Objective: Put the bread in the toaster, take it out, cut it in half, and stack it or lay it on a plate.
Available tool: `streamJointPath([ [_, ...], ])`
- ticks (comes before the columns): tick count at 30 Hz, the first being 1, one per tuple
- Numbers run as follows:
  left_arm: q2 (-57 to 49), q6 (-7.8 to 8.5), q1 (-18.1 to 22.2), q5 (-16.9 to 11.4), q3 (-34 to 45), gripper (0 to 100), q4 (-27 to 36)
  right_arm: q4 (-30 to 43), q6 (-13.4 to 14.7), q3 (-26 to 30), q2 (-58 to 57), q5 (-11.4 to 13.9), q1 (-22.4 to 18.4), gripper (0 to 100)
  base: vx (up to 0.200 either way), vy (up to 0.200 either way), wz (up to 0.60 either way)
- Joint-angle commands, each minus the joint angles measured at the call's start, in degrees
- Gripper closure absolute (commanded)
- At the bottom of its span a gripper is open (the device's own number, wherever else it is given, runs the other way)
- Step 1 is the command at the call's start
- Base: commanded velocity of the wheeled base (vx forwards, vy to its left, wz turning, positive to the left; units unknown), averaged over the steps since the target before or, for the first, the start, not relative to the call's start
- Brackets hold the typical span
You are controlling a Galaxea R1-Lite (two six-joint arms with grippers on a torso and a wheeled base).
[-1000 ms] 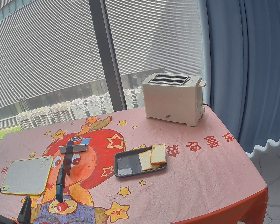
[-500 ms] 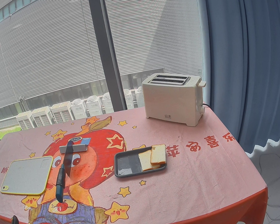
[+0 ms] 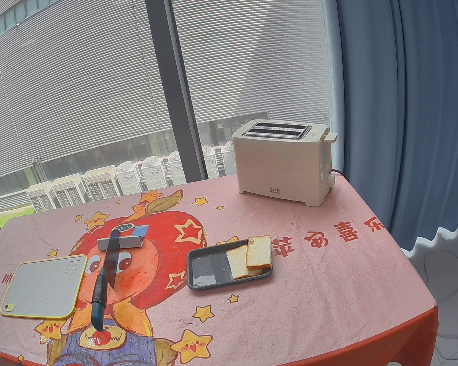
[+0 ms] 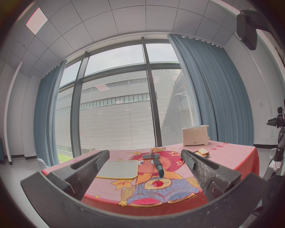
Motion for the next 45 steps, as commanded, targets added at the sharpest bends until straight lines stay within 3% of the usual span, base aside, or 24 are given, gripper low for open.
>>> streamJointPath([
  [1,-3.3,0.04,0.2,0.4,0.2,0,1.5,0.0,0.0,0.8,-0.6,0.0,0.0,0,0.000,0.000,0.00],
  [7,-6.2,0.04,2.2,0.4,1.0,0,6.1,0.0,0.0,0.8,-0.6,0.0,0.0,0,0.000,0.000,0.00],
  [37,-6.5,-0.05,1.8,0.5,7.3,0,5.6,0.0,0.0,0.8,-0.6,0.1,0.0,0,0.000,0.000,0.00],
  [40,-6.5,-1.02,1.8,-0.2,7.5,0,5.6,0.0,0.0,0.8,-0.6,0.0,0.0,0,0.000,0.000,0.00],
  [42,-6.5,-2.95,1.6,-0.5,7.8,0,6.9,0.0,0.0,0.8,-0.6,0.0,0.0,0,0.000,0.000,0.00],
  [45,-6.6,-4.01,1.1,-0.6,7.8,0,7.5,0.0,0.0,0.8,-0.6,0.0,0.0,0,0.000,0.000,0.00],
])
